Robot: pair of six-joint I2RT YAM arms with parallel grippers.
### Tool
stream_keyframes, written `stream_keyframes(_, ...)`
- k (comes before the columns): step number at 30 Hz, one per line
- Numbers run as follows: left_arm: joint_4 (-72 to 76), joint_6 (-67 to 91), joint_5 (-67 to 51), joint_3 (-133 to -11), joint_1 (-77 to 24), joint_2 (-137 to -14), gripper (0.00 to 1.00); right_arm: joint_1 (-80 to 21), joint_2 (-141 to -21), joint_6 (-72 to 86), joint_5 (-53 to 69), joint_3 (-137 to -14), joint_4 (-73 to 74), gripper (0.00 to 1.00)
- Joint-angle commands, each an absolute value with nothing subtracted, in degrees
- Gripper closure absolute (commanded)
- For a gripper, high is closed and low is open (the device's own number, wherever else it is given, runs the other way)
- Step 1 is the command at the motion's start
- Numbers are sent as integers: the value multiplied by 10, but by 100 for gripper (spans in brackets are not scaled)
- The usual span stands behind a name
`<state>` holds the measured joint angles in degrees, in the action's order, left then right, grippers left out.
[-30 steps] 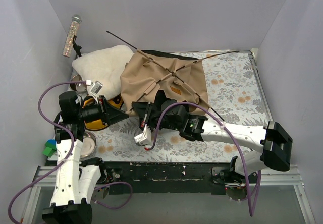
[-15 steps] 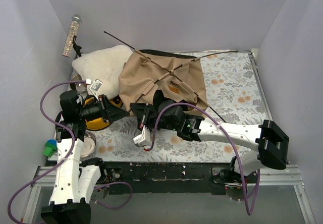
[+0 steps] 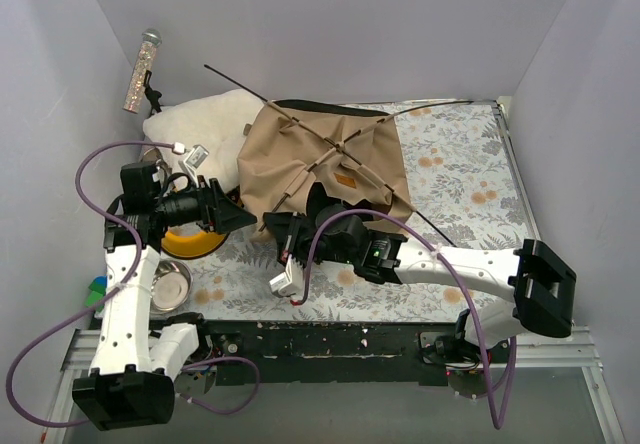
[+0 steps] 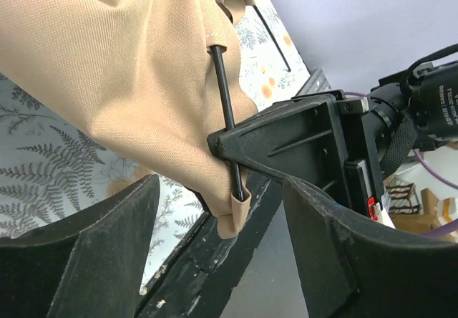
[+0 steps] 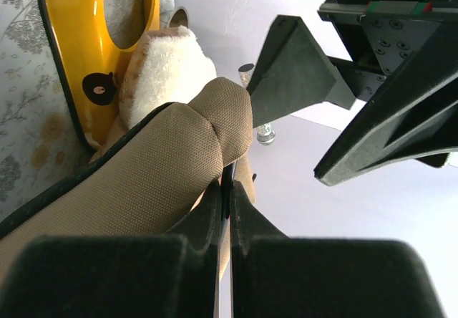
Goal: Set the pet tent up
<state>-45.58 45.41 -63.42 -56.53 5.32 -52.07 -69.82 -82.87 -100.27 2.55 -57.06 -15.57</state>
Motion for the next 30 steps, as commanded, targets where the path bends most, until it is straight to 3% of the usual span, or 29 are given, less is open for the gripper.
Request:
stream_keyframes(1,-549,320,-669,-613,53,-528,36,-694,-787,-1025,18,-561,-163,99)
stream_keyframes(5,-548,322,-713,-598,52,-519,53,-695,-782,-1026,18,-556,-166,99)
stream_keyframes(16,-489,422,-688,-554,-22,-508,57,-695,-778,-1027,25,-552,-170,99)
stream_keyframes(27,-440,457,-629,-540,-52,-510,70,-694,-773,-1027,34,-555,-162,99)
stream_keyframes(30,-436,459,-614,-539,-52,-514,79,-695,-769,-1027,37,-553,-157,99)
